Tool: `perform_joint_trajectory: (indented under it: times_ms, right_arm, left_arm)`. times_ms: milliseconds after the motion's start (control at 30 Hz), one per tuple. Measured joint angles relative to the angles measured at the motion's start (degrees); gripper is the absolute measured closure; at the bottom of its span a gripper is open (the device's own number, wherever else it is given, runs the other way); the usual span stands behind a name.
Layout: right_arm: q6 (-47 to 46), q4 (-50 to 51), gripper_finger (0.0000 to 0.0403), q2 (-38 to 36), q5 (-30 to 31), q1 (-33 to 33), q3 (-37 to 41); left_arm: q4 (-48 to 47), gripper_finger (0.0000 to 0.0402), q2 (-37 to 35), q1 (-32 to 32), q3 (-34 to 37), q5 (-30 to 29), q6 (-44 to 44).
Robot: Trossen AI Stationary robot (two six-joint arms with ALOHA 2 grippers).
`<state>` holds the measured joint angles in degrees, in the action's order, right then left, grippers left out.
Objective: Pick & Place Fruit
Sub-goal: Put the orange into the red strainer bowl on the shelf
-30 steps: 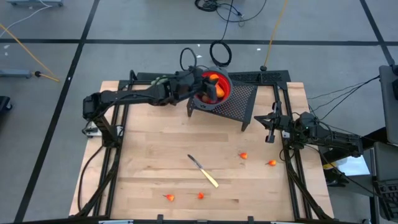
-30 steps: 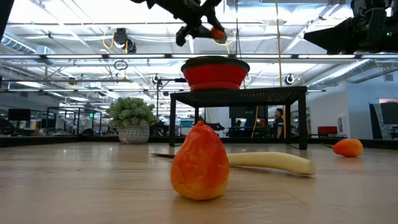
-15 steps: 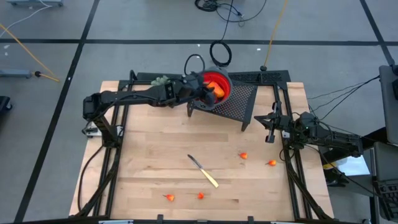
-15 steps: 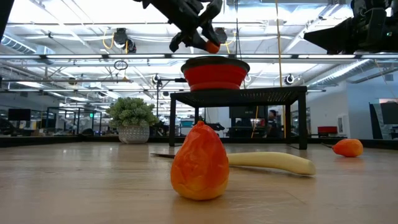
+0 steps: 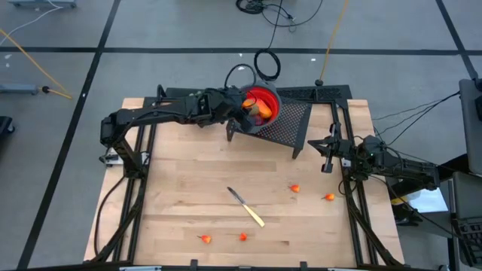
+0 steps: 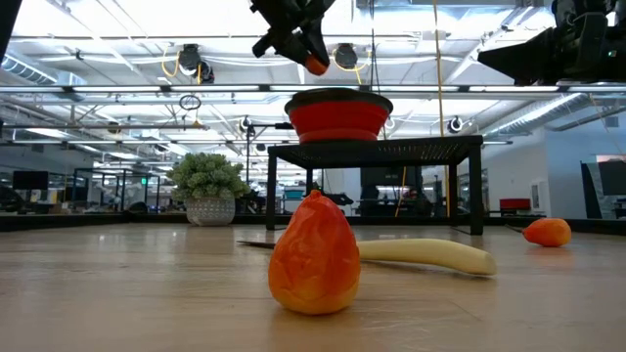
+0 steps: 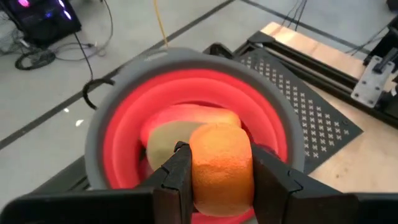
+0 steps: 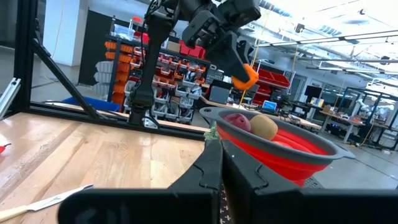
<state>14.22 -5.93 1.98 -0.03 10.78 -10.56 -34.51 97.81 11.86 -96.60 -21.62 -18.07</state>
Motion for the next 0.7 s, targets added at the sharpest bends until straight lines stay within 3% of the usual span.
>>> perform_joint_trajectory:
  times_ms: [700]
  right_arm:
    - [0.0,0.2,0.0403,0.0,0.0,0.0,0.0]
  left_arm:
    - [-4.4,0.0286,3.3,-0.4,0.1,-1.5,-0.2]
